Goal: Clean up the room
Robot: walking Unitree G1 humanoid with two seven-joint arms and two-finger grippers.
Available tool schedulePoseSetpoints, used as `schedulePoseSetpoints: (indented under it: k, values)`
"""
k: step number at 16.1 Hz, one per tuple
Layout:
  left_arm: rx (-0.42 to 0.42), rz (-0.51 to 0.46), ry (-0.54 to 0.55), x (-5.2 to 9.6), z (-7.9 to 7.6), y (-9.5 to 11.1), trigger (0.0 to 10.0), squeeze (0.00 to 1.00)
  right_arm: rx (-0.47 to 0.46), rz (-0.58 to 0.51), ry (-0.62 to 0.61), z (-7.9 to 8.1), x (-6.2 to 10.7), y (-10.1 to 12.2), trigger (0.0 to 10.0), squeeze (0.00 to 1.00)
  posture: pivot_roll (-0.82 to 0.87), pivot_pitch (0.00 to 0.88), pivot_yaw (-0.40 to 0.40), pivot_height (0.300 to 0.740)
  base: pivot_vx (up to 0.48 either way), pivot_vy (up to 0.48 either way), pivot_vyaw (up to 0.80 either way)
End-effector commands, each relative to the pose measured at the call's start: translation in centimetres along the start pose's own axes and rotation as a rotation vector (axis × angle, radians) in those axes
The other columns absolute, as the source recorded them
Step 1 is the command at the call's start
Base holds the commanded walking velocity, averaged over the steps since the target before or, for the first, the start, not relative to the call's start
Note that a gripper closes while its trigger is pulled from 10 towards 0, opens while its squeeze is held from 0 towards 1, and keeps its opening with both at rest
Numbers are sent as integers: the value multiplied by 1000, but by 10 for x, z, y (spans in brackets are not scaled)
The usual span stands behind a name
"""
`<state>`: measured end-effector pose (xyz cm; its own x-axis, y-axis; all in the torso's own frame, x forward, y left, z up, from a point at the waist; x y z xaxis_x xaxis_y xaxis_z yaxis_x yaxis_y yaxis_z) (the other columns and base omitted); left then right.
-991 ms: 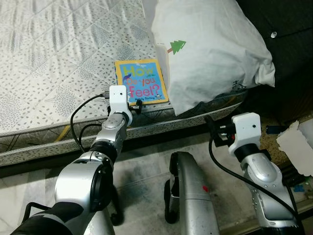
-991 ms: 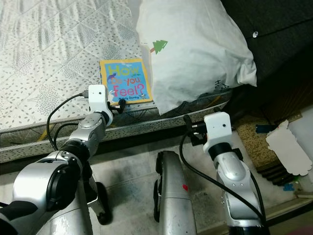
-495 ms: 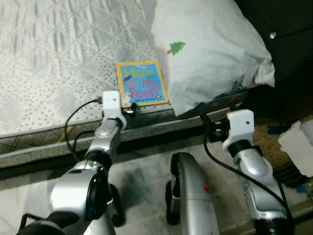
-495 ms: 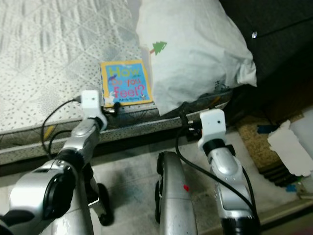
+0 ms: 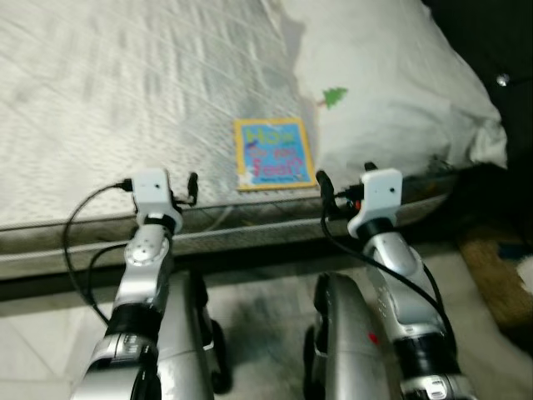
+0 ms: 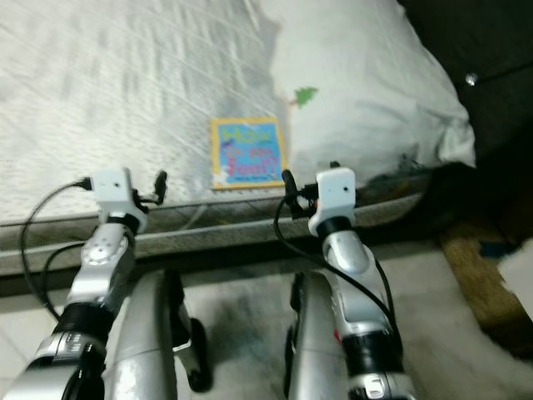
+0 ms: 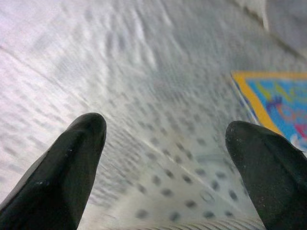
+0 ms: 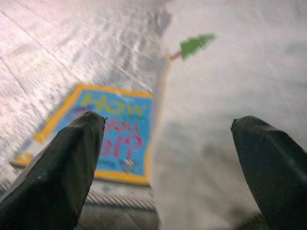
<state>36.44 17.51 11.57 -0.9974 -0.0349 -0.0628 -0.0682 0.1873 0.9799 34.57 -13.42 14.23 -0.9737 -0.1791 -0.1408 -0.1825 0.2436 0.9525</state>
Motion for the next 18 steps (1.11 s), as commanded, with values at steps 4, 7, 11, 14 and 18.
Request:
schedulePoseSetpoints:
  k: [4, 7, 11, 14, 18]
  values:
    - [-33, -37, -3, 7, 1, 10, 10000, 0, -63, -21, -30, 5, -9, -3, 10000, 0, -1, 0, 39, 553, 0, 0, 0]
    - [-21, -78, -10, -2, -9, 26, 10000, 0, -86, -91, -34, 8, -24, 13, 10000, 0, 2, 0, 41, 571, 0, 0, 0]
    - [-18, -97, -37, -10, -16, 34, 10000, 0, -89, -123, -59, 2, -34, 19, 10000, 0, -5, 0, 39, 620, 0, 0, 0]
    - [-15, -103, -16, -12, -13, 36, 10000, 0, -78, -123, -56, 1, -36, 18, 10000, 0, -14, 0, 37, 650, 0, 0, 0]
    - [-31, -92, -71, -12, -24, 34, 10000, 0, -58, -111, -95, -12, -29, 10, 10000, 0, -26, 0, 46, 705, 0, 0, 0]
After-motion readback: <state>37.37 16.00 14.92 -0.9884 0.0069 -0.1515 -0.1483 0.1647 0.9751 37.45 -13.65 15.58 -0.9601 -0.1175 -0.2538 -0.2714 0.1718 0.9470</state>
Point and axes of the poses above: a point about 5 cm out from each wrist's last joint towards the gripper, its own x axis pointing back from the gripper into the wrist, its own y axis along the axis of the wrist's last joint, z = x × y, the point moved 3 cm from there along -x, pointing out of the wrist towards the gripper, and after that the axes turned 11 degrees about x, right-handed, at the moved point
